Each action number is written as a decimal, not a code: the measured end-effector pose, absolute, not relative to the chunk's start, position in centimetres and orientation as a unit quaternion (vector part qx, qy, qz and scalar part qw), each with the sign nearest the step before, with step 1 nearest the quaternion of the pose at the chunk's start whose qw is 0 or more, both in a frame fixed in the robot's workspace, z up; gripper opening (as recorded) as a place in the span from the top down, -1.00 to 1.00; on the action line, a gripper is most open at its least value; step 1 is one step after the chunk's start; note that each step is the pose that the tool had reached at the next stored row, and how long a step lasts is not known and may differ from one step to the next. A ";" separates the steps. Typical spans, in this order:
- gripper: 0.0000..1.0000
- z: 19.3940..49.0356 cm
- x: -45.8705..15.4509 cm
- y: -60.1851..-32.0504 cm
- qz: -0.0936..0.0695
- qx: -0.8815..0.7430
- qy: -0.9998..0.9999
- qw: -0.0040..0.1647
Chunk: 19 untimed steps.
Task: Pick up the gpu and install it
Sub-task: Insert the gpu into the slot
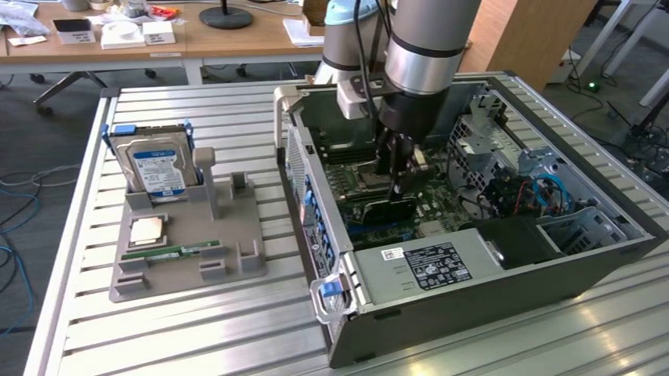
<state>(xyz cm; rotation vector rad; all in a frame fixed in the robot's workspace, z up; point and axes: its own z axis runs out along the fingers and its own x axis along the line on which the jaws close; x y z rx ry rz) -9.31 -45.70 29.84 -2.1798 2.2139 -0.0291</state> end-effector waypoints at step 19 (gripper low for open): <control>-0.14 30.5 -9.3 -45.7 -0.012 -0.702 0.712 0.014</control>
